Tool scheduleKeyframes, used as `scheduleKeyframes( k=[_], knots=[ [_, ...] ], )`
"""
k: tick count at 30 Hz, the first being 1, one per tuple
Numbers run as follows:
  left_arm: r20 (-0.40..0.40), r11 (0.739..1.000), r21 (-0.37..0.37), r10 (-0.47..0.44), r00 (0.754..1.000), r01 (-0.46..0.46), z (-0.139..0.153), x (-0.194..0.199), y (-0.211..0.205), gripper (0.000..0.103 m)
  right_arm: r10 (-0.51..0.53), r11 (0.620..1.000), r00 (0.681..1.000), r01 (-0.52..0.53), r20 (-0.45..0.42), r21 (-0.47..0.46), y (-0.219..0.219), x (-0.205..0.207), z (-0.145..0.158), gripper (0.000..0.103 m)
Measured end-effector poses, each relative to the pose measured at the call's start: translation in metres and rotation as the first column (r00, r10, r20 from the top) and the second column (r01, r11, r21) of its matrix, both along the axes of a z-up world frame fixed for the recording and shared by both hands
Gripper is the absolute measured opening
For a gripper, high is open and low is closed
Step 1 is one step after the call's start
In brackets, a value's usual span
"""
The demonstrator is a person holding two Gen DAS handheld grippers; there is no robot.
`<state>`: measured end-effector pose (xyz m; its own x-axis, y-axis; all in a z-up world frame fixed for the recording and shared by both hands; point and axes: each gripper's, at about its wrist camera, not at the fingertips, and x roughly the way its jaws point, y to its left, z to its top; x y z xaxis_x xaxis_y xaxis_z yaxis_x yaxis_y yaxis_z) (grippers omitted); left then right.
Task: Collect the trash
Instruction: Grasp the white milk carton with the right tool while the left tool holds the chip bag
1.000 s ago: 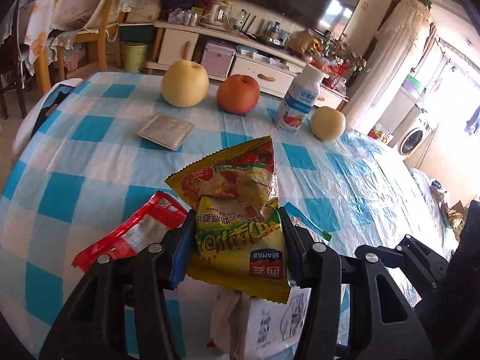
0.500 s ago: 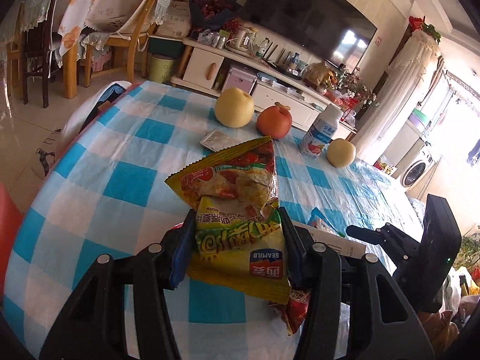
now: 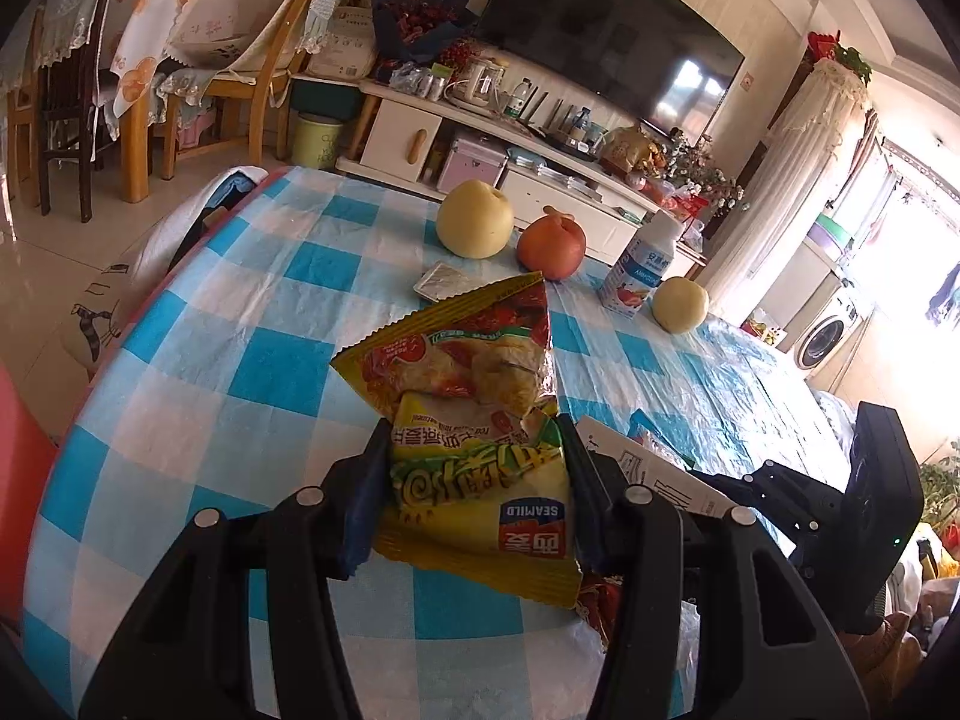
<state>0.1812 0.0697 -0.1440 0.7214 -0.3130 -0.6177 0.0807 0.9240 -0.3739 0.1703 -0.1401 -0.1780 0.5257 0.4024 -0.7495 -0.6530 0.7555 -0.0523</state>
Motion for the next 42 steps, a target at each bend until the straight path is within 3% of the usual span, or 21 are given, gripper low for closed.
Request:
scheduleKeyframes(
  k=[6,7,9,10,13,14,16,22,32,38,41,42],
  knots=[
    [0.018,1.0,-0.026,0.01,1.0,-0.01,0.004,-0.005,0.01,0.054,-0.078,0.996,0.997,0.078,0.0,0.035,-0.006,-0.004,0.004,0.061],
    [0.023,1.0,-0.025,0.011,1.0,-0.01,0.005,-0.006,0.011,0.054,-0.098,0.994,0.995,0.098,0.006,0.043,-0.007,-0.005,0.006,0.042],
    [0.03,1.0,-0.023,0.009,1.0,-0.008,0.007,-0.008,0.011,0.054,-0.124,0.99,0.992,0.124,-0.003,0.071,-0.011,-0.005,0.012,0.027],
    [0.031,1.0,-0.028,0.005,1.0,-0.005,0.007,-0.009,0.011,0.054,-0.139,0.987,0.99,0.14,-0.008,0.074,-0.012,-0.004,0.013,0.026],
    [0.034,0.999,-0.04,-0.001,0.999,0.002,0.007,-0.011,0.012,0.054,-0.152,0.986,0.988,0.152,-0.008,0.075,-0.012,-0.004,0.013,0.028],
    [0.035,0.999,-0.045,-0.003,0.999,0.005,0.008,-0.012,0.013,0.054,-0.152,0.986,0.988,0.152,-0.01,0.071,-0.01,-0.004,0.012,0.032],
    [0.038,0.998,-0.054,-0.006,0.999,0.008,0.009,-0.013,0.014,0.054,-0.143,0.989,0.99,0.143,-0.012,0.043,-0.004,-0.006,0.008,0.053],
    [0.044,0.998,-0.068,-0.011,0.999,0.013,0.01,-0.013,0.017,0.054,-0.135,0.989,0.991,0.136,0.021,-0.052,0.018,-0.013,-0.008,0.065],
    [0.06,0.996,-0.09,0.02,0.998,-0.014,0.017,-0.019,0.031,0.054,-0.178,0.977,0.981,0.185,0.071,-0.102,0.029,-0.013,-0.015,0.065],
    [0.084,0.993,-0.117,0.046,0.995,-0.036,0.023,-0.026,0.044,0.054,-0.232,0.968,0.967,0.24,0.101,-0.073,0.029,-0.018,0.0,0.062],
    [0.096,0.991,-0.13,0.058,0.994,-0.045,0.025,-0.028,0.05,0.054,-0.25,0.965,0.961,0.257,0.116,-0.046,0.03,-0.022,0.013,0.058],
    [0.099,0.99,-0.135,0.059,0.993,-0.045,0.026,-0.029,0.051,0.054,-0.256,0.964,0.959,0.262,0.122,-0.039,0.031,-0.023,0.017,0.024]
  ],
)
